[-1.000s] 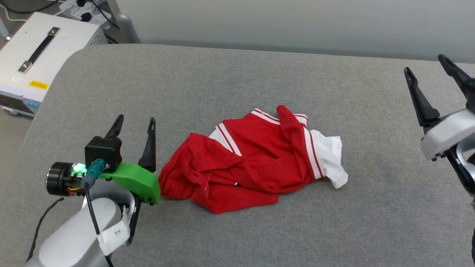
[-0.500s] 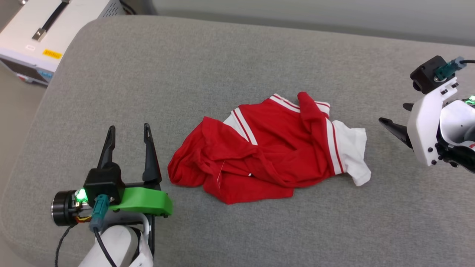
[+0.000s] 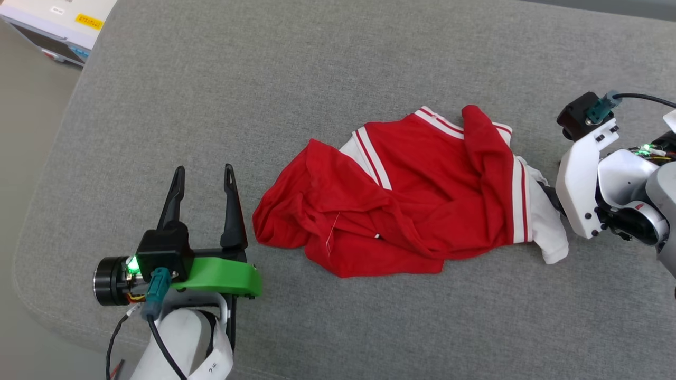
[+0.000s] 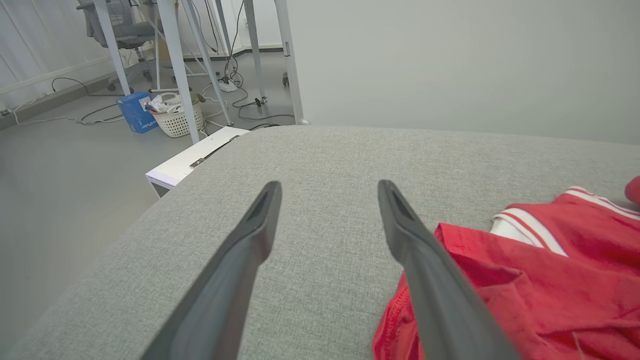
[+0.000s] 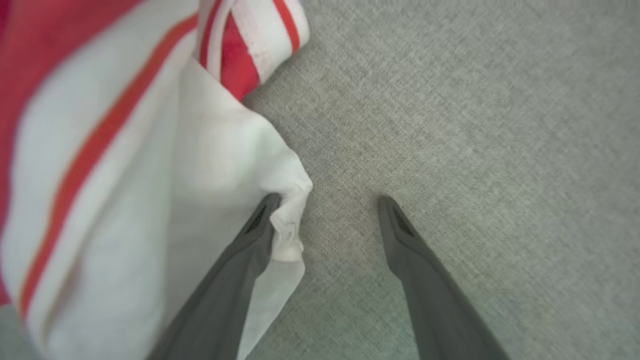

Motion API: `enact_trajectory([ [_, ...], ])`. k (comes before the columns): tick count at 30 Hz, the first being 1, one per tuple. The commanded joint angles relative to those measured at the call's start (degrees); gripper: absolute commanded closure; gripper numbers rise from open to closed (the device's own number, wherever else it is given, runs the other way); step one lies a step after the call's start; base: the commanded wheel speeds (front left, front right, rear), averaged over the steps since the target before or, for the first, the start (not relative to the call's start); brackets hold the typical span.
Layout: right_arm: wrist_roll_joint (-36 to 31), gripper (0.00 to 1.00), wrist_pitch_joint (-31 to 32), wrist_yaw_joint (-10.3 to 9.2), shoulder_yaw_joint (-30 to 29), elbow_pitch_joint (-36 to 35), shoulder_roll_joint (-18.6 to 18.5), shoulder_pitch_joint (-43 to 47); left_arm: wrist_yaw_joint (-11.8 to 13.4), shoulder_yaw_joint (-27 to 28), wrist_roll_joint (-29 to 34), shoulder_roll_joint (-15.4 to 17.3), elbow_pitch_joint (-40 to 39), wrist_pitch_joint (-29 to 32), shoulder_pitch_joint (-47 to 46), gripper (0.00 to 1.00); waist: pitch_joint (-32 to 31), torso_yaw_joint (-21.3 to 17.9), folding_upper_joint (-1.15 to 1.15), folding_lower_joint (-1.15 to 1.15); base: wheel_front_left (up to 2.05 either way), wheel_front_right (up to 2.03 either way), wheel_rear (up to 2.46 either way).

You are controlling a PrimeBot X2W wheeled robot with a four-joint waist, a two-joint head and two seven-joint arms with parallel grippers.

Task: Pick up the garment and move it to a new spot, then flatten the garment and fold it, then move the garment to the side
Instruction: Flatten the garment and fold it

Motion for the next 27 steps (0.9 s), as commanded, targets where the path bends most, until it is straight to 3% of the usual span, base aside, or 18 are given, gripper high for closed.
enact_trajectory([
  [1,0.7,0.0,0.1,0.07,2.8,1.4,1.2,1.8,-0.7,0.8,0.9,-0.7,0.3,-0.3,-0.9,0.0,0.4,0.2,0.0,0.0,0.0,0.0,0.0],
  [3,1.3,0.0,-1.2,0.07,4.5,2.0,1.2,1.6,-1.7,1.8,1.8,-1.4,0.7,-0.3,-0.8,0.0,0.3,-0.3,0.0,0.0,0.0,0.0,0.0],
  [4,1.2,0.63,-2.7,0.07,5.3,2.1,1.1,1.2,-2.2,2.4,2.3,-1.7,0.9,-0.3,-0.8,0.0,0.1,-0.6,0.0,0.0,0.0,0.0,0.0],
  [5,1.2,1.0,-4.1,0.07,5.6,2.2,1.0,0.7,-2.6,2.8,2.6,-1.9,1.1,-0.3,-0.7,0.0,0.0,-0.9,0.0,0.0,0.0,0.0,0.0],
  [10,0.9,1.0,-13.8,0.07,5.4,1.6,-0.8,-2.2,-4.4,5.1,4.4,-2.9,2.1,-0.3,0.0,0.0,-2.3,-2.7,0.0,0.0,0.0,0.0,0.0],
  [14,1.5,1.0,-22.2,0.07,1.9,-0.8,-4.8,-2.1,-5.7,6.9,5.8,-3.3,2.8,-0.3,1.8,0.0,-5.5,-4.6,0.0,0.0,0.0,0.0,0.0],
  [21,4.6,1.0,-25.6,0.07,-4.9,-5.1,-10.9,4.9,-7.0,9.0,7.0,-3.6,3.0,-0.3,4.6,0.0,-8.6,-7.6,0.0,0.0,0.0,0.0,0.0],
  [27,8.0,1.0,-25.1,0.07,-11.7,-3.4,-14.3,14.2,-8.2,9.9,7.8,-4.1,3.0,-0.3,5.5,0.0,-9.1,-8.5,0.0,0.0,0.0,0.0,0.0],
])
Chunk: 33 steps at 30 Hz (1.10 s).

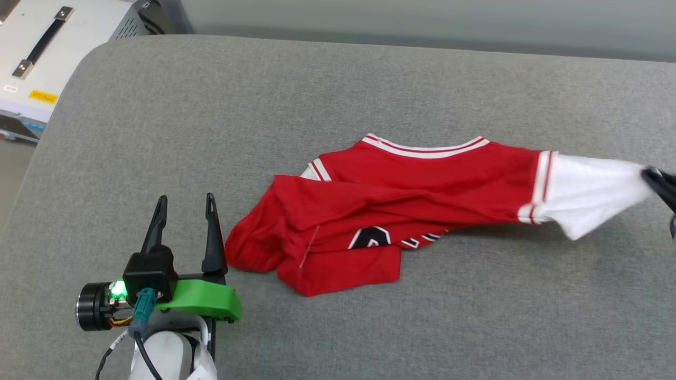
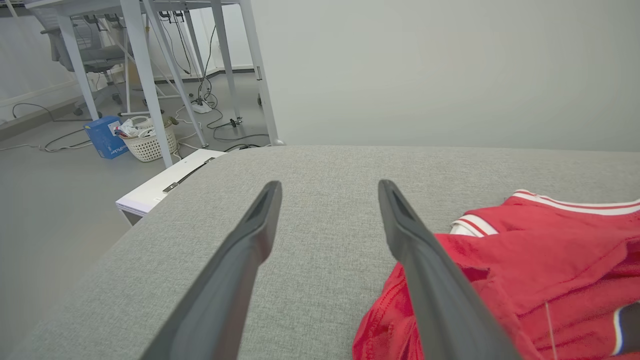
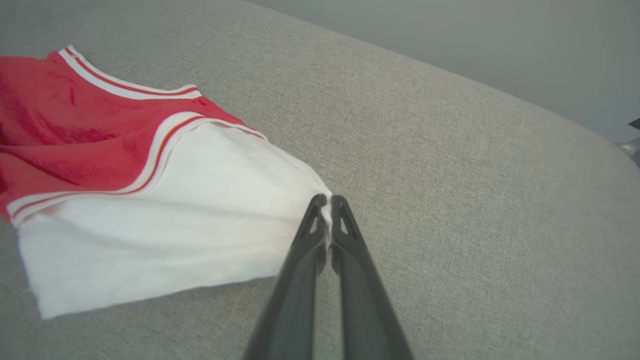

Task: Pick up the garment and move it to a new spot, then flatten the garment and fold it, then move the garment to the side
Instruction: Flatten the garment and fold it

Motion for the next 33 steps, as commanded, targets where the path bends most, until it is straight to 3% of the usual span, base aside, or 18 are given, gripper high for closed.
enact_trajectory([
  [1,0.8,1.0,0.4,-0.04,-1.1,0.9,-0.4,2.6,-0.3,0.2,0.7,-0.5,-0.1,-0.3,0.9,0.0,-0.5,-0.5,0.0,0.0,0.0,0.0,0.0],
  [8,3.1,1.0,1.9,-0.04,-6.2,6.4,-0.2,12.9,-1.2,0.5,1.5,-1.2,0.0,-0.3,1.0,0.0,0.3,0.2,0.0,0.0,0.0,0.0,0.0],
  [16,1.8,1.0,2.6,-0.04,-8.1,14.9,4.3,18.3,-2.2,1.4,1.9,-1.6,1.0,-0.3,0.3,0.0,0.8,1.0,0.0,0.0,0.0,0.0,0.0],
  [17,1.1,0.69,1.3,-0.04,-8.6,15.1,4.9,18.0,-2.3,1.6,2.0,-1.6,1.1,-0.3,0.4,0.0,0.6,0.9,0.0,0.0,0.0,0.0,0.0],
  [18,0.2,0.0,-0.1,-0.04,-9.0,15.1,5.0,17.6,-2.4,1.7,2.0,-1.6,1.2,-0.3,0.5,0.0,0.4,0.9,0.0,0.0,0.0,0.0,0.0],
  [26,-8.0,0.0,-10.0,-0.04,-15.4,7.8,5.2,14.5,-2.4,2.4,2.8,-1.9,1.4,-0.3,1.8,0.0,-1.7,0.4,0.0,0.0,0.0,0.0,0.0],
  [33,-15.5,0.0,-7.1,-0.04,-20.2,-9.0,6.9,12.6,-2.8,2.8,3.1,-1.9,1.1,-0.3,1.9,0.0,-2.2,0.7,0.0,0.0,0.0,0.0,0.0],
])
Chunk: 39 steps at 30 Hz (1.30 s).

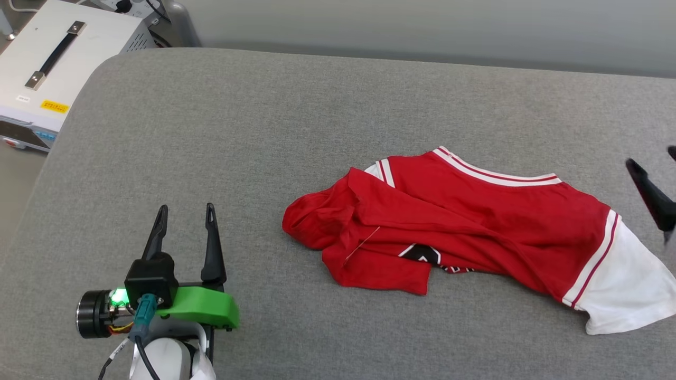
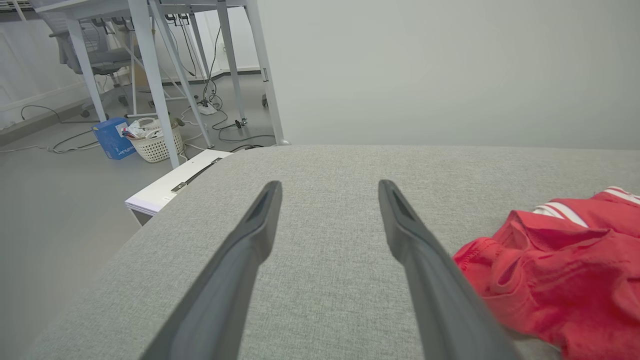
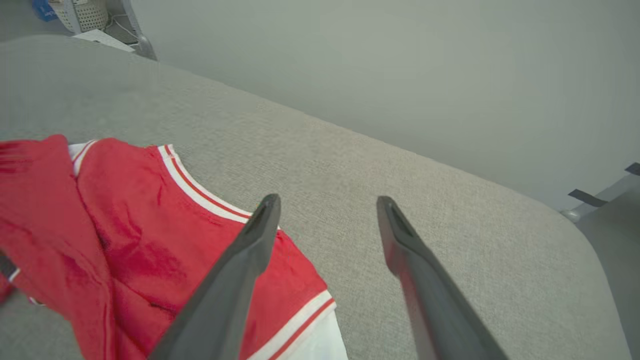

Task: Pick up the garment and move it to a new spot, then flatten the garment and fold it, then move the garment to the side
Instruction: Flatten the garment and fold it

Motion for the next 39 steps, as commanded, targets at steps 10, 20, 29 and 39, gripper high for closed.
enact_trajectory([
  [10,-0.8,0.0,17.4,-0.03,11.2,-19.2,3.2,-11.1,-0.6,-0.6,0.8,-0.9,-0.6,-0.3,-0.2,0.0,1.6,2.0,0.0,0.0,0.0,0.0,0.0],
  [20,9.1,0.0,32.9,-0.03,32.7,-24.6,3.9,-24.6,-0.9,-1.0,0.3,-1.5,-0.4,-0.3,-2.0,0.0,4.5,4.4,0.0,0.0,0.0,0.0,0.0],
  [29,10.6,0.0,34.7,-0.03,50.9,-19.4,6.5,-31.8,-0.6,-1.8,-0.4,-2.1,-0.6,-0.3,-4.3,0.0,8.8,6.4,0.0,0.0,0.0,0.0,0.0],
  [39,3.6,0.0,40.7,-0.03,54.2,-12.7,8.4,-26.4,-0.4,-3.1,-1.2,-2.3,0.2,-0.3,-7.2,0.0,12.6,7.7,0.0,0.0,0.0,0.0,0.0],
])
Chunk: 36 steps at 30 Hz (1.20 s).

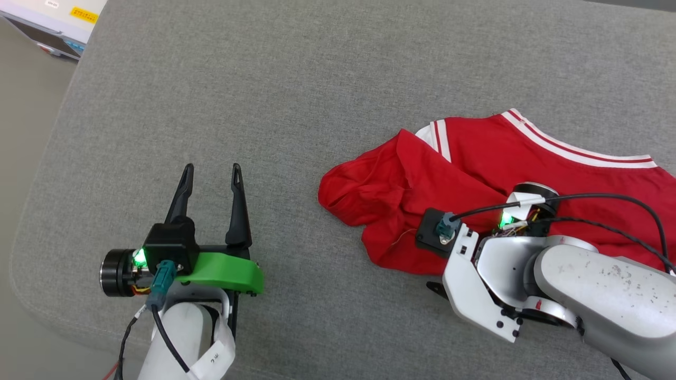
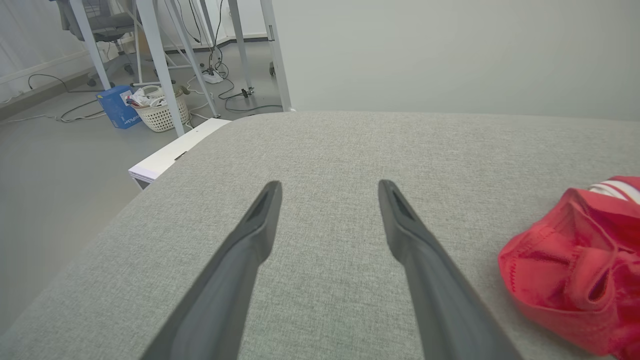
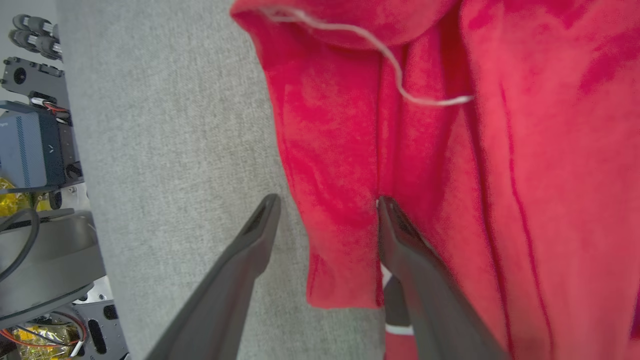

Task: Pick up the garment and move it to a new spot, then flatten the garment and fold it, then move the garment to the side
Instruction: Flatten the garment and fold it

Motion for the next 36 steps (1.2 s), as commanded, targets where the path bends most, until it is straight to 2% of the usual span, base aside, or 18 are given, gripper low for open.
enact_trajectory([
  [1,-1.3,0.0,1.3,0.09,1.2,1.0,-0.1,3.3,0.2,-0.2,-0.2,-0.3,0.2,-0.3,-1.0,0.0,0.8,0.6,0.0,0.0,0.0,0.0,0.0],
  [2,-2.3,0.0,1.7,0.09,1.2,0.8,-0.1,3.8,0.2,-0.2,-0.2,-0.3,0.3,-0.3,-1.1,0.0,0.9,0.7,0.0,0.0,0.0,0.0,0.0],
  [3,-3.3,0.69,1.1,0.09,1.2,0.5,-0.2,4.1,0.3,-0.3,-0.3,-0.3,0.5,-0.3,-1.1,0.0,0.8,0.6,0.0,0.0,0.0,0.0,0.0],
  [4,-3.6,1.0,-0.3,0.09,1.2,0.6,-0.1,4.0,0.4,-0.2,-0.3,-0.3,0.6,-0.3,-1.1,0.0,0.6,0.4,0.0,0.0,0.0,0.0,0.0],
  [12,-2.4,1.0,-19.9,0.09,0.7,1.2,0.7,-0.9,0.5,1.2,0.4,-0.3,1.8,-0.3,1.5,0.0,-5.0,-2.7,0.0,0.0,0.0,0.0,0.0],
  [17,0.1,1.0,-28.2,0.09,-4.4,-1.5,-1.2,1.6,0.2,2.0,1.2,-0.3,2.1,-0.3,4.0,0.0,-8.9,-5.1,0.0,0.0,0.0,0.0,0.0],
  [22,0.5,1.0,-32.6,0.09,-12.7,-3.7,-3.9,8.3,0.0,2.6,1.6,-0.3,2.4,-0.3,5.8,0.0,-11.2,-7.1,0.0,0.0,0.0,0.0,0.0],
  [27,1.9,1.0,-35.2,0.09,-22.8,-3.9,-4.5,18.9,-0.1,3.2,1.8,-0.2,2.8,-0.3,7.4,0.0,-12.3,-8.8,0.0,0.0,0.0,0.0,0.0],
  [32,0.7,1.0,-36.2,0.09,-31.4,-0.4,-3.5,30.3,-0.4,3.3,1.8,-0.3,3.4,-0.3,7.8,0.0,-12.2,-9.4,0.0,0.0,0.0,0.0,0.0],
  [36,0.2,1.0,-35.3,0.09,-34.3,4.0,-1.6,37.4,-0.5,3.5,1.9,-0.3,3.7,-0.3,7.8,0.0,-11.8,-9.7,0.0,0.0,0.0,0.0,0.0],
])
